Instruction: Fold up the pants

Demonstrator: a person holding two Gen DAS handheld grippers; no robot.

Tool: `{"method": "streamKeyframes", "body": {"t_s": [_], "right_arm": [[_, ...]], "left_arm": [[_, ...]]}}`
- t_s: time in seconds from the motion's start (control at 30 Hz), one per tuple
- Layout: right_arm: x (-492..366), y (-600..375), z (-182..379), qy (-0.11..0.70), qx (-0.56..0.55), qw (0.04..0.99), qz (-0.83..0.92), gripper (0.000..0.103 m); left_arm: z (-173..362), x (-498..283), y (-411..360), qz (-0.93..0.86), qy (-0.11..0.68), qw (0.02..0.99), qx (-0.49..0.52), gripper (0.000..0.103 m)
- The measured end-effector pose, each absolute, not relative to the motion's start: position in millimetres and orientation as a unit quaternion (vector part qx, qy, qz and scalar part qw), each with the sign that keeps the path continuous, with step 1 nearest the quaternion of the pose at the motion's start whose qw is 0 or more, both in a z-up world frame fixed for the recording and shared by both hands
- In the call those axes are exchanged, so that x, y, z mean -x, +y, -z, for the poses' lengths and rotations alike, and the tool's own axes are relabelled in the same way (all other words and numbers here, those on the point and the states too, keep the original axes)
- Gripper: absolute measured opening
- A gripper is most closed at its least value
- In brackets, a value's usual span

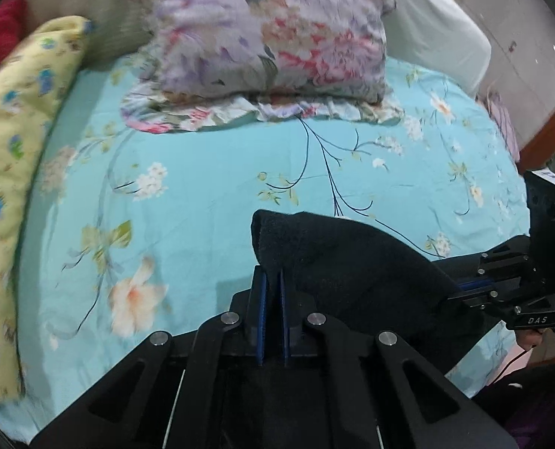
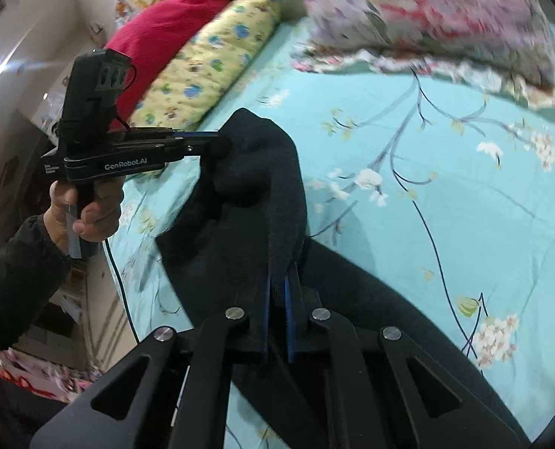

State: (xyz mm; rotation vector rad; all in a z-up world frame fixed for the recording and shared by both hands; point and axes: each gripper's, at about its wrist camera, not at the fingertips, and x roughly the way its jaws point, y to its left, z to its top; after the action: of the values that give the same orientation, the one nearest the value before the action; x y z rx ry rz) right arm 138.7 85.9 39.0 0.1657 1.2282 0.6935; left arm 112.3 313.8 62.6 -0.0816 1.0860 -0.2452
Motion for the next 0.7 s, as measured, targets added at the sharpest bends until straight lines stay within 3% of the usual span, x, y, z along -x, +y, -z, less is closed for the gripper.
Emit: {"method": "streamKeyframes", "body": {"t_s": [0.23,0.7], "right_arm": [[-98,118,-62,0.535,0.005,0.763,-0.363,0.007],[-55,163,-16,0.555,0.09,0.731,-0.388,0.007]], "left_arm": [[-76,-48,329,0.06,0.477,0.871,0.1,0.004],[-25,30,354,-0.042,0.48,0.849,0.216,0.005]]}}
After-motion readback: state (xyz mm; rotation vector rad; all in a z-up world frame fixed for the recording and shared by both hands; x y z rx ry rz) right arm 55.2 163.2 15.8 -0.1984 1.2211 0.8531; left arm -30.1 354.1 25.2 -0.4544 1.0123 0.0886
